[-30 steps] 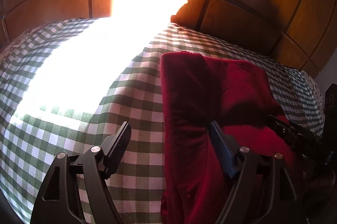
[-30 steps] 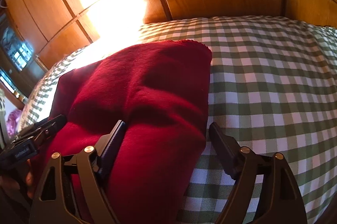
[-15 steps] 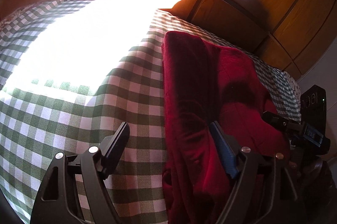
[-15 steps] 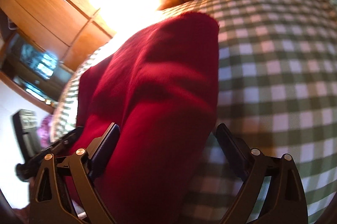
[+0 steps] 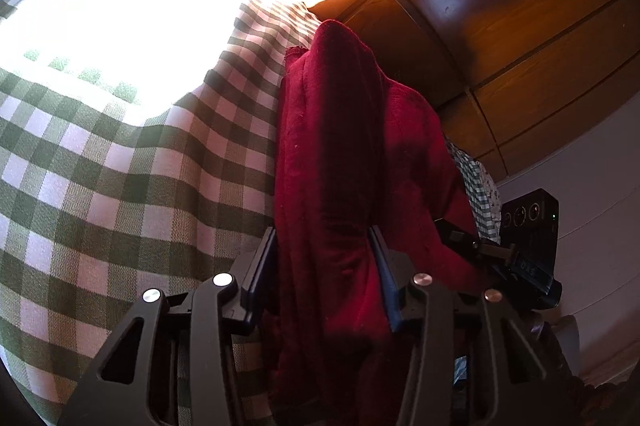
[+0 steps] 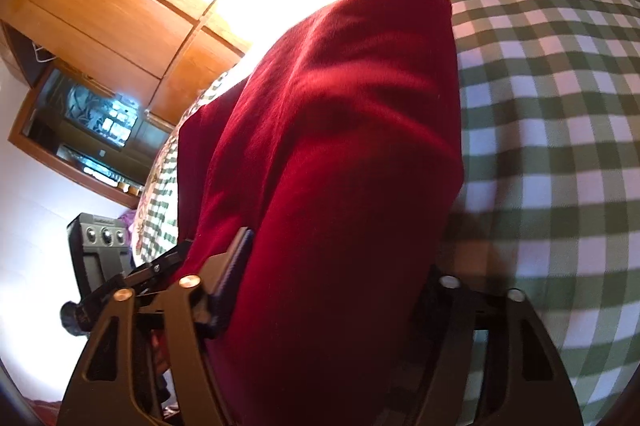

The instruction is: Fold small clothes

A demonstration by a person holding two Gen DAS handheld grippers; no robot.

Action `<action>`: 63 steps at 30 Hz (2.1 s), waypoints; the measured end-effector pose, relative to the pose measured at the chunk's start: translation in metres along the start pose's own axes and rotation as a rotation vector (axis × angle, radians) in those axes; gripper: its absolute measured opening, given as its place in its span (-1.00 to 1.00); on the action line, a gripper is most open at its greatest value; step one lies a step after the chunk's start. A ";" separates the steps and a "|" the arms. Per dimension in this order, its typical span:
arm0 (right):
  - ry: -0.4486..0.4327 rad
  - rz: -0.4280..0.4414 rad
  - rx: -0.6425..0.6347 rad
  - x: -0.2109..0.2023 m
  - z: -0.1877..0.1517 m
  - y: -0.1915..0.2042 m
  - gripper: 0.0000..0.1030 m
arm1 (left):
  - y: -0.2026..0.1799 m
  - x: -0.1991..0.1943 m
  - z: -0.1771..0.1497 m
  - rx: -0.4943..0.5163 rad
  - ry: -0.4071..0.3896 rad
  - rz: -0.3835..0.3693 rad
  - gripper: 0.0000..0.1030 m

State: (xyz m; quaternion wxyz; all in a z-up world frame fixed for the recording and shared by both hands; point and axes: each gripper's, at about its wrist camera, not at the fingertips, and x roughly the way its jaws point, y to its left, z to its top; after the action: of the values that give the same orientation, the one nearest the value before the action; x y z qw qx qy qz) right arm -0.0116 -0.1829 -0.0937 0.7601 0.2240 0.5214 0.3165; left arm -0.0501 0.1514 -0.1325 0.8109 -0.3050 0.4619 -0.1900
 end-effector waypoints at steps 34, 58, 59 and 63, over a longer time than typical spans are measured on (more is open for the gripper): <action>-0.473 -0.242 0.086 -0.210 -0.041 -0.070 -0.14 | -0.238 0.102 -0.021 0.508 0.222 -0.202 -0.47; -0.530 -0.761 0.070 -0.223 -0.068 -0.067 0.21 | -0.300 0.141 -0.044 0.730 0.077 -0.045 -0.20; -0.511 -0.774 0.041 -0.216 -0.069 -0.063 0.16 | -0.303 0.146 -0.046 0.743 0.093 -0.044 -0.21; -0.390 -0.849 0.028 -0.184 -0.076 -0.072 0.07 | -0.312 0.168 -0.059 0.782 0.162 0.015 -0.21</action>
State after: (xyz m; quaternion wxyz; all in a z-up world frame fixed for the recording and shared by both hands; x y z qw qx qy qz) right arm -0.1115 -0.3642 -0.0488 0.9030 0.0564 0.4188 -0.0777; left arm -0.0249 -0.1978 -0.0529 0.8282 0.0462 0.4193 -0.3691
